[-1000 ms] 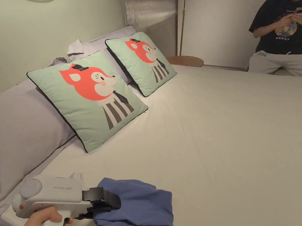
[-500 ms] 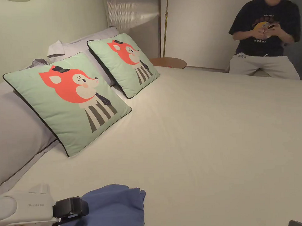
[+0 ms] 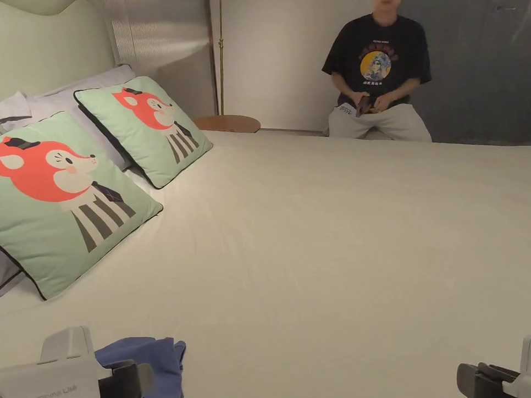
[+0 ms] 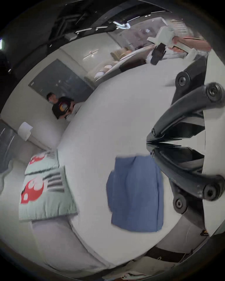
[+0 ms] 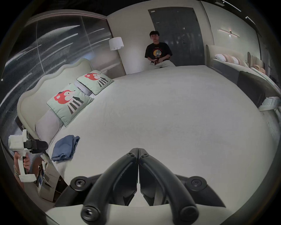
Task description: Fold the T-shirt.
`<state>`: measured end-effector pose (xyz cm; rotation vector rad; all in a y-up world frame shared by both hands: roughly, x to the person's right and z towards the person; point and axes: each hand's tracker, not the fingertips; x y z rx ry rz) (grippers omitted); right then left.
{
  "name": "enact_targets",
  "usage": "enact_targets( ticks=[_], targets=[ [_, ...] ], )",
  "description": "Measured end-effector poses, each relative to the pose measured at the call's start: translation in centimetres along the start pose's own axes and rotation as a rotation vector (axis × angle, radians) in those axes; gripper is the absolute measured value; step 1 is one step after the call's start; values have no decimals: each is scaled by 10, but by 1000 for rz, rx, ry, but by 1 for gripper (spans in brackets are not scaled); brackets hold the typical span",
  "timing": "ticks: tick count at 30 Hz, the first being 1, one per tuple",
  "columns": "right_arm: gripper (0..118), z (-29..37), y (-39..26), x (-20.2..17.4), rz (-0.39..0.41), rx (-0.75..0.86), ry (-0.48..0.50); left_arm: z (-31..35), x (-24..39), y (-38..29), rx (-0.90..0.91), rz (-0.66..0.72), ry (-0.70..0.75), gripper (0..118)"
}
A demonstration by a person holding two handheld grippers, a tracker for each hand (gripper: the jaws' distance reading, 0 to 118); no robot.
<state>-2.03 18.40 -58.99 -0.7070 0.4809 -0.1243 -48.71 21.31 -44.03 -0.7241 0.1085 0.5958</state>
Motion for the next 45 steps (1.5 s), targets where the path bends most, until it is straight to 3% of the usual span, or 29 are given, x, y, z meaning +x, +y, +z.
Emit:
enact_targets(
  ticks=[4, 8, 16, 23, 28, 45],
  targets=[
    [0, 17, -7, 8, 53, 59, -120, -26, 56, -21, 36, -98, 11, 1],
    [0, 34, -9, 9, 154, 178, -248, -46, 113, -33, 213, -259, 97, 1],
    [0, 73, 11, 12, 230, 516, -404, -39, 215, -43, 605, -489, 91, 1],
    [0, 110, 45, 1, 272, 710, -446, -23, 256, -32, 820, -566, 93, 1],
    [0, 122, 64, -3, 291, 777, -452, -12, 271, -30, 859, -578, 90, 1],
    [0, 129, 67, -5, 283, 780, -450, -14, 274, -33, 859, -569, 102, 1]
  ],
)
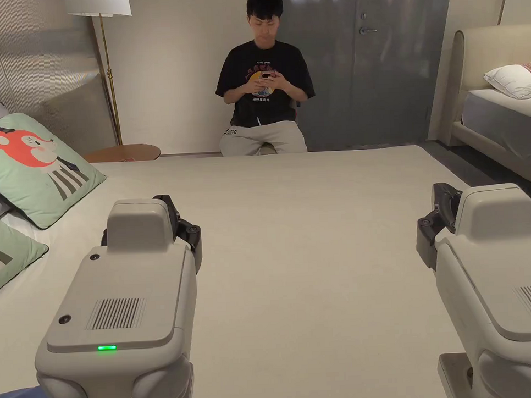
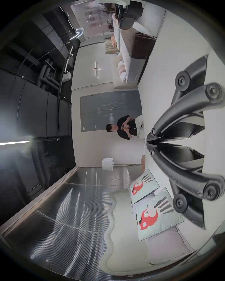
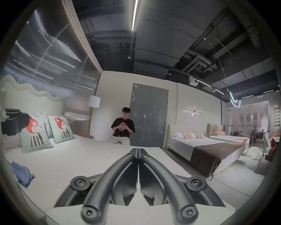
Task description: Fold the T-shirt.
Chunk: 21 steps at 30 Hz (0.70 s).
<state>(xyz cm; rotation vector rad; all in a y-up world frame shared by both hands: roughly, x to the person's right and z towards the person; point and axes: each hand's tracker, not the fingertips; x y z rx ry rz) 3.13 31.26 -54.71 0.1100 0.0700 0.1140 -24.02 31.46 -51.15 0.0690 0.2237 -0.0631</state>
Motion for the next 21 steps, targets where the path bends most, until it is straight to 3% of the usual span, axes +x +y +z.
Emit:
enact_targets(
  ticks=[9, 10, 11, 12, 13, 15, 16, 18, 21],
  targets=[
    [1, 3, -1, 4, 4, 3, -4, 3, 2, 2, 8, 5, -7, 1],
    [1, 3, -2, 4, 4, 5, -5, 3, 2, 2, 9, 5, -7, 6],
    [4, 2, -2, 3, 3, 5, -11, 3, 2, 2, 9, 6, -8, 23],
    [17, 2, -2, 4, 0, 5, -13, 3, 1, 3, 6, 8, -13, 50],
    [53, 1, -1, 6, -9, 1, -7, 3, 1, 4, -5, 11, -23, 76],
    [112, -2, -2, 7, -29, -17, 9, 5, 0, 3, -2, 16, -33, 92],
    [118, -2, -3, 7, -30, -16, 7, 6, 1, 3, 2, 13, -32, 98],
    [118, 2, -5, 7, -22, 11, 2, 6, 1, 2, 5, 2, -25, 111],
    [118, 0, -5, 11, -18, 15, -4, 9, 0, 3, 17, 10, -22, 111]
  ],
)
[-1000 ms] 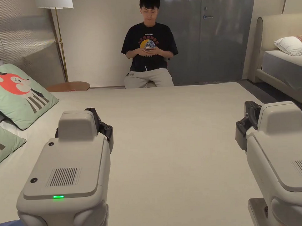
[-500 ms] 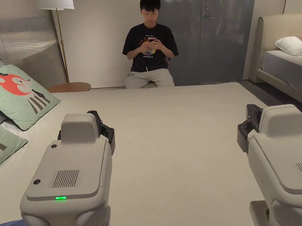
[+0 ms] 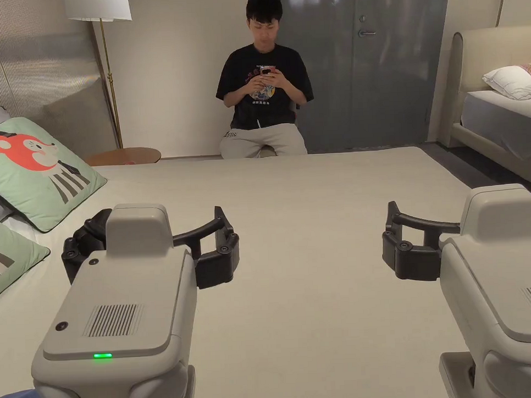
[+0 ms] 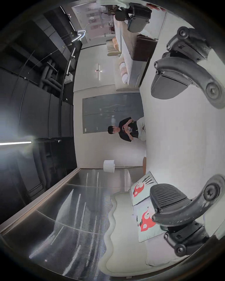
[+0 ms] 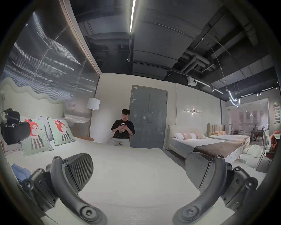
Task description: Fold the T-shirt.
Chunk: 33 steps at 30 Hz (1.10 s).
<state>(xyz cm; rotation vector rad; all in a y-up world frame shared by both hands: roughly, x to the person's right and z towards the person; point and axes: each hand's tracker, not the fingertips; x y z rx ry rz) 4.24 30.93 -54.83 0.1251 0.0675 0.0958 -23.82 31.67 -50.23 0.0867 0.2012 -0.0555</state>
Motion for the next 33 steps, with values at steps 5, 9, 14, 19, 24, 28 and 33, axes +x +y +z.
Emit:
enact_targets(
  ticks=[5, 9, 14, 19, 24, 28, 33],
  targets=[
    [118, 6, 5, -2, -4, 2, -4, 1, -2, 1, 2, 10, 10, 111],
    [118, 8, 4, -5, -3, 2, -4, 2, -3, 1, 7, 8, 13, 111],
    [118, 8, 4, -7, -3, -1, -4, 3, -3, 1, 6, 16, 14, 111],
    [118, 8, 2, -5, -3, 0, -5, 3, -4, 0, 2, 18, 14, 111],
    [118, 11, 4, -5, -7, -3, -8, 5, -4, 0, 3, 18, 9, 111],
    [118, 11, 3, -3, -9, 1, -11, 6, -3, 2, 11, 13, 13, 111],
    [118, 11, 4, -4, -11, 0, -10, 6, -4, 2, 14, 20, 13, 111]
  ],
)
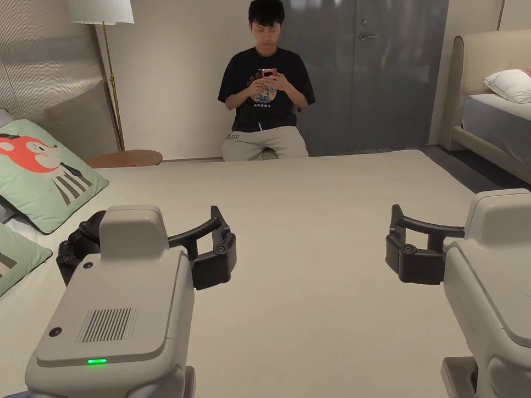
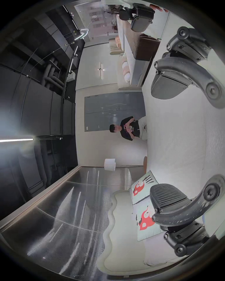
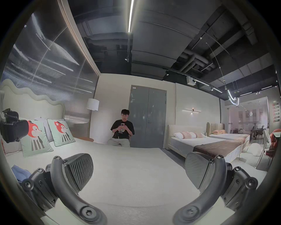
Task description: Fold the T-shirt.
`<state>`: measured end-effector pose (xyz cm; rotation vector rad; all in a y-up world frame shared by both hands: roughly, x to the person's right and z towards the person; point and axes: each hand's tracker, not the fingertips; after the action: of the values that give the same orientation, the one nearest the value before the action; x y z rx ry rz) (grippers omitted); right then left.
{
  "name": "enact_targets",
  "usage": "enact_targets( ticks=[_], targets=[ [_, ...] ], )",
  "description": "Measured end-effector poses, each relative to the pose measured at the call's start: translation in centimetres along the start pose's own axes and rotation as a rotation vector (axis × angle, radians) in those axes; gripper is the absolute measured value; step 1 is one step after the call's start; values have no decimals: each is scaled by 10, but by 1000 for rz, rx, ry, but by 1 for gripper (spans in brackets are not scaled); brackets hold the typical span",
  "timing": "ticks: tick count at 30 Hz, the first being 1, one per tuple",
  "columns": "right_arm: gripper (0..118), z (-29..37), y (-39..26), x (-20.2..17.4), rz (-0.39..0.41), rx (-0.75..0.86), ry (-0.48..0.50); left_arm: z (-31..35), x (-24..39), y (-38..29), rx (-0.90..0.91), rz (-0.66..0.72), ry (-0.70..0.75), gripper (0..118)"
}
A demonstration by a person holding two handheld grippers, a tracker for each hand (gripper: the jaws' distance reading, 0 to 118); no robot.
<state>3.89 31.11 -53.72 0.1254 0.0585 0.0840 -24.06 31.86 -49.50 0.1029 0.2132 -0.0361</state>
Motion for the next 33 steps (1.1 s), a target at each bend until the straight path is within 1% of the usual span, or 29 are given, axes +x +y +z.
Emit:
enact_targets(
  ticks=[16, 21, 23, 26, 29, 31, 33],
  targets=[
    [118, -3, -8, -3, -3, -1, 8, 2, 0, -1, -2, 8, 1, 111],
    [118, -5, -8, -5, 5, -10, 18, 2, 0, -1, -3, 7, 6, 111],
    [118, -6, -8, -6, 8, -18, 39, 2, -1, -1, -2, 6, 7, 111],
    [118, 0, -4, -7, 19, -10, 31, 2, -1, -1, 1, 6, 8, 111],
    [118, 3, 1, -8, 6, -4, 41, 3, -1, -1, 1, 6, 12, 111],
    [118, 4, 3, -6, -32, -3, 63, 3, -1, -1, 1, 7, 14, 111],
    [118, 4, 5, -7, -34, -5, 53, 2, -1, -2, 1, 7, 17, 111]
  ],
)
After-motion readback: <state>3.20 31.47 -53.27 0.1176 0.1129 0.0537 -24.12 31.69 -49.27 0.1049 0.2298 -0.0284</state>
